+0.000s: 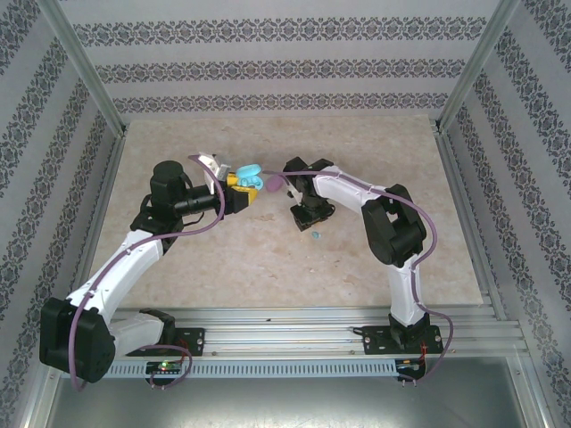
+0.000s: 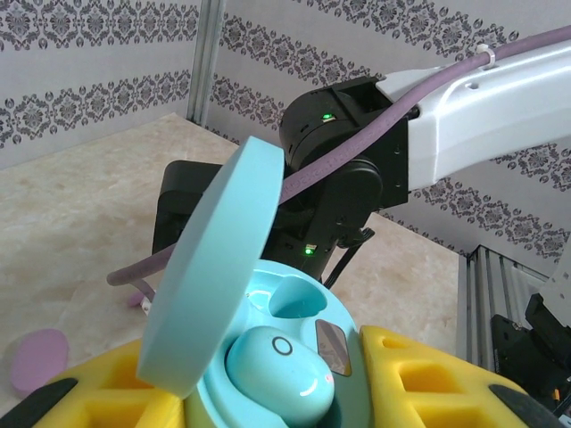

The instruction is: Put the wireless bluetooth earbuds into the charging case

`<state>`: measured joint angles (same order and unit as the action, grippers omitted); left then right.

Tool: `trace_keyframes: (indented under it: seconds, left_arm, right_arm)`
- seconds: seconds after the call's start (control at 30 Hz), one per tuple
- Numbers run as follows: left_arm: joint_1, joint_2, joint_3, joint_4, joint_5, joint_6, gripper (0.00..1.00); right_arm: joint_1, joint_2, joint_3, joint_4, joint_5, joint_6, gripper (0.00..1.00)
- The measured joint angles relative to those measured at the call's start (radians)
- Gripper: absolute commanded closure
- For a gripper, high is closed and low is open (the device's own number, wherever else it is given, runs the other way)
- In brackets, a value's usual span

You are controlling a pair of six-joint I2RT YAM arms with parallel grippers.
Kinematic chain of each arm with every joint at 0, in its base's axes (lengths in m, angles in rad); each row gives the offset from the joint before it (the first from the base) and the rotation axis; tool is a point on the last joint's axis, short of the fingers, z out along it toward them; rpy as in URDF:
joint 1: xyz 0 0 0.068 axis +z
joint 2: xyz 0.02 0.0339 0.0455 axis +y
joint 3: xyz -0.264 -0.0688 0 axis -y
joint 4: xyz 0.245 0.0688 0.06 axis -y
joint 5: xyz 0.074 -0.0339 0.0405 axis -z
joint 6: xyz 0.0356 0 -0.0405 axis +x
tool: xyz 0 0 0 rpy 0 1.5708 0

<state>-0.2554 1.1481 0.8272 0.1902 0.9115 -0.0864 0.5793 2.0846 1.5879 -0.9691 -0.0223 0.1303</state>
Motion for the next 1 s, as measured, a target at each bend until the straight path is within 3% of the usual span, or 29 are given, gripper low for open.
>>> trace_keyframes:
  seconds: [1.0]
  left_arm:
    - [0.0,-0.011,0.0,-0.012,-0.004,0.001,0.78]
  right_arm:
    - [0.021,0.018,-0.04,-0.056,0.059,-0.112,0.7]
